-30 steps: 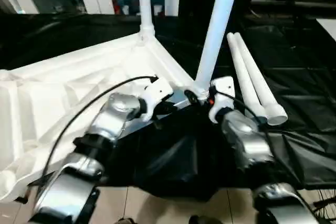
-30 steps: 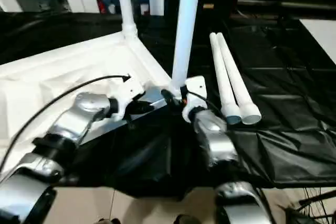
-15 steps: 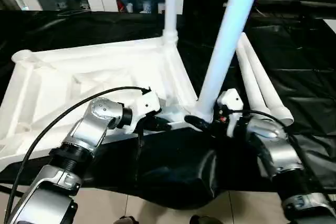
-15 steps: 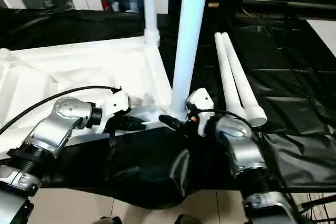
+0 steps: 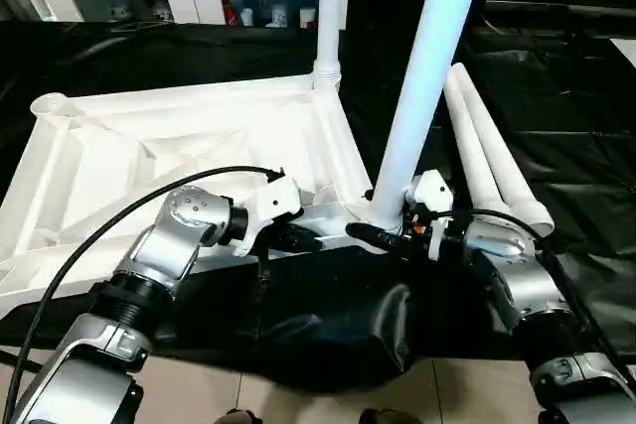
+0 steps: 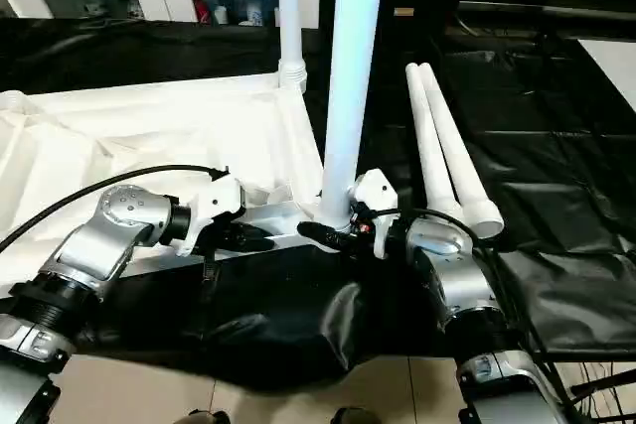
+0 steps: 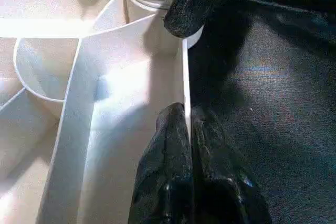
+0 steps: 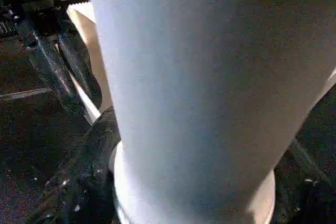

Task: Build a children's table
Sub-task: Rotate leg to tighten

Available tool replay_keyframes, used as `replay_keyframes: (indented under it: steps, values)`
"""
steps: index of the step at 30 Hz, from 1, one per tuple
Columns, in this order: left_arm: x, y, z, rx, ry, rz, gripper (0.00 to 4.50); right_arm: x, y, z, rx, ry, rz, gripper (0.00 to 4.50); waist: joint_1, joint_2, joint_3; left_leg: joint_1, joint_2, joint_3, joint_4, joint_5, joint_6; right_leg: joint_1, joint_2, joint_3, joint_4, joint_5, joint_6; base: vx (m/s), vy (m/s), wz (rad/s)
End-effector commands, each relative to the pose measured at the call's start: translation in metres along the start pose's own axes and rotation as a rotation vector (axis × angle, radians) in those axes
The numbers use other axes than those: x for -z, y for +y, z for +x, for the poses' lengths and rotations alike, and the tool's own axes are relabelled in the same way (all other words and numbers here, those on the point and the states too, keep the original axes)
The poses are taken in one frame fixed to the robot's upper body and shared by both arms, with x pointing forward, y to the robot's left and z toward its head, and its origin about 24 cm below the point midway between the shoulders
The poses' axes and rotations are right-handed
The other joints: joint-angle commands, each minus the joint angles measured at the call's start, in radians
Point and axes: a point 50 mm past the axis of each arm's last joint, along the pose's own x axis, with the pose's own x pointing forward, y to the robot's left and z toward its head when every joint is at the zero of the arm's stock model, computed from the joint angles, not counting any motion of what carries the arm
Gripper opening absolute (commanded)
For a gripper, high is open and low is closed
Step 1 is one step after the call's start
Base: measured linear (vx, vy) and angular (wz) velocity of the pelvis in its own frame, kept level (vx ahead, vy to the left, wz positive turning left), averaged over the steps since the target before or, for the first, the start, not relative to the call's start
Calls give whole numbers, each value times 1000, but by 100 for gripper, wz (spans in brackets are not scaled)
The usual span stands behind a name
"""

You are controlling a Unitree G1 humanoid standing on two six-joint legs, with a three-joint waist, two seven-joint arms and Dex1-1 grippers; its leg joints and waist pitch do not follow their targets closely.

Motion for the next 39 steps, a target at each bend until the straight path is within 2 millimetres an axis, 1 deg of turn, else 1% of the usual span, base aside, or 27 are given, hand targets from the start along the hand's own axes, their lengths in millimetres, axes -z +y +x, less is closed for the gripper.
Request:
replay_keyframes:
  steps: [1, 6, 8, 10, 11, 13, 14, 15, 16, 17, 18, 19, 20, 21, 22, 23, 24, 25, 27, 28, 32, 33, 34, 36, 37, 38, 39]
  values:
    - [12, -12, 11, 95, 44, -33, 0, 0, -1, 1, -10, 2, 2, 280, 0, -6, -63, 5, 16, 7, -47, -33, 136, 63, -54, 29, -44, 148, -334, 0, 0, 0]
    - [13, -12, 10, 90, 49, -40, 0, 2, 0, 2, 1, 1, 13, 277, 1, -7, -65, 5, 15, 7, -45, -13, 143, 63, -52, 29, -40, 179, -334, 0, 0, 0]
    - [13, -9, 12, 49, 49, -67, 0, 8, -1, 4, 72, 1, 60, 276, 0, -6, -63, 3, 15, 7, -46, -18, 144, 62, -53, 28, -41, 168, -333, 0, 0, 0]
    - [13, -7, 13, 26, 43, -83, 0, 9, -1, 6, 110, -3, 77, 276, -3, -8, -59, 5, 15, 6, -51, -58, 123, 60, -56, 29, -50, 85, -323, 0, 0, 0]
    - [12, -5, 15, -5, 32, -103, 0, 11, -2, 8, 167, -6, 99, 276, -3, -8, -59, 6, 15, 6, -52, -69, 117, 59, -56, 29, -52, 62, -320, 0, 0, 0]
    - [11, -1, 19, -60, 27, -125, 0, 15, -2, 14, 284, -17, 154, 276, -6, -7, -54, 9, 16, 6, -57, -102, 86, 54, -56, 32, -61, -21, -304, 0, 0, 0]
    - [11, 1, 22, -94, 29, -138, 0, 17, -2, 18, 358, -20, 183, 276, -7, -8, -54, 9, 16, 6, -59, -107, 78, 55, -56, 32, -63, -36, -299, 0, 0, 0]
    - [11, 1, 22, -94, 29, -138, 0, 17, -2, 18, 358, -20, 183, 276, -7, -6, -54, 9, 15, 5, -60, -115, 62, 53, -56, 33, -65, -56, -289, 0, 0, 0]
    - [10, 4, 27, -140, 36, -146, 0, 20, -1, 24, 448, -19, 227, 276, -9, -6, -51, 8, 13, 5, -62, -120, 51, 52, -54, 33, -67, -73, -278, 0, 0, 0]
    - [9, 6, 30, -170, 41, -152, 0, 22, 0, 27, 508, -15, 256, 276, -10, -5, -50, 9, 13, 4, -64, -131, 46, 51, -55, 33, -70, -91, -273, 0, 0, 0]
    - [9, 6, 31, -178, 41, -154, 0, 23, 0, 29, 525, -10, 262, 276, -9, -5, -50, 11, 14, 4, -65, -151, 36, 48, -56, 34, -74, -123, -262, 0, 0, 0]
    - [8, 8, 35, -207, 42, -161, 0, 26, 2, 34, 585, 9, 285, 276, -10, -3, -49, 12, 12, 4, -66, -156, 25, 45, -55, 34, -76, -139, -253, 0, 0, 0]
    - [5, 12, 40, -256, 44, -179, 0, 29, 4, 41, 661, 35, 321, 276, -9, -5, -48, 12, 11, 4, -67, -166, 21, 47, -56, 35, -78, -148, -249, 0, 0, 0]
    - [3, 13, 44, -279, 43, -187, 0, 30, 7, 48, 701, 45, 355, 276, -10, -2, -44, 14, 10, 4, -70, -187, 9, 42, -54, 35, -81, -171, -241, 0, 0, 0]
    - [-1, 16, 50, -318, 44, -203, 0, 31, 10, 58, 771, 64, 407, 276, -13, -1, -40, 17, 8, 4, -74, -228, -9, 36, -54, 35, -87, -239, -227, 0, 0, 0]
    - [-3, 16, 54, -336, 45, -211, 0, 30, 12, 64, 805, 70, 440, 276, -12, -1, -40, 20, 8, 2, -76, -253, -16, 35, -55, 35, -90, -278, -217, 0, 0, 0]
    - [-4, 17, 57, -342, 47, -214, 0, 28, 14, 69, 824, 72, 458, 276, -12, -1, -40, 21, 7, 0, -77, -272, -24, 33, -56, 36, -94, -317, -193, 0, 0, 0]
    - [-5, 17, 59, -346, 51, -212, 0, 26, 17, 75, 836, 71, 466, 276, -12, -1, -41, 20, 7, -2, -79, -280, -27, 32, -54, 36, -96, -320, -175, 0, 0, 0]
    - [-8, 16, 64, -341, 61, -196, 0, 19, 21, 86, 844, 48, 462, 276, -10, -4, -41, 17, 7, -3, -81, -281, -26, 32, -53, 36, -95, -288, -161, 0, 0, 0]
    - [-9, 16, 66, -335, 60, -195, 0, 12, 24, 93, 822, 16, 459, 276, -11, -4, -42, 18, 6, -3, -82, -290, -27, 30, -52, 35, -95, -284, -157, 0, 0, 0]
    - [-9, 15, 67, -317, 66, -188, 0, 7, 27, 99, 786, -6, 432, 276, -9, -6, -43, 15, 7, -4, -84, -291, -22, 33, -51, 35, -93, -258, -160, 0, 0, 0]
    - [-8, 15, 66, -312, 69, -188, 0, 5, 26, 99, 777, -21, 442, 332, -10, -8, -42, 16, 7, -3, -84, -299, -20, 31, -50, 35, -95, -267, -158, 0, 0, 0]
    - [-6, 15, 65, -306, 75, -188, 0, 3, 24, 98, 772, -44, 445, 346, -9, -7, -41, 15, 7, -3, -85, -307, -18, 31, -51, 35, -96, -284, -156, 0, 0, 0]
    - [-4, 16, 63, -298, 82, -186, 0, 0, 21, 95, 764, -68, 423, 356, -9, -7, -41, 16, 8, -5, -87, -324, -10, 28, -54, 36, -99, -315, -149, 0, 0, 0]
    - [-1, 15, 59, -284, 84, -184, 0, -4, 15, 91, 751, -88, 392, 369, -10, -9, -41, 15, 9, -5, -88, -318, -10, 29, -53, 36, -100, -316, -151, 0, 0, 0]
    - [-1, 15, 59, -282, 84, -183, 0, -4, 15, 90, 747, -90, 388, 369, -9, -10, -42, 13, 8, -5, -87, -311, -9, 31, -53, 36, -100, -310, -151, 0, 0, 0]
    - [1, 15, 56, -267, 85, -174, 0, -6, 11, 87, 724, -101, 372, 390, -11, -9, -42, 9, 9, -5, -89, -292, -7, 34, -53, 36, -97, -292, -157, 0, 0, 0]
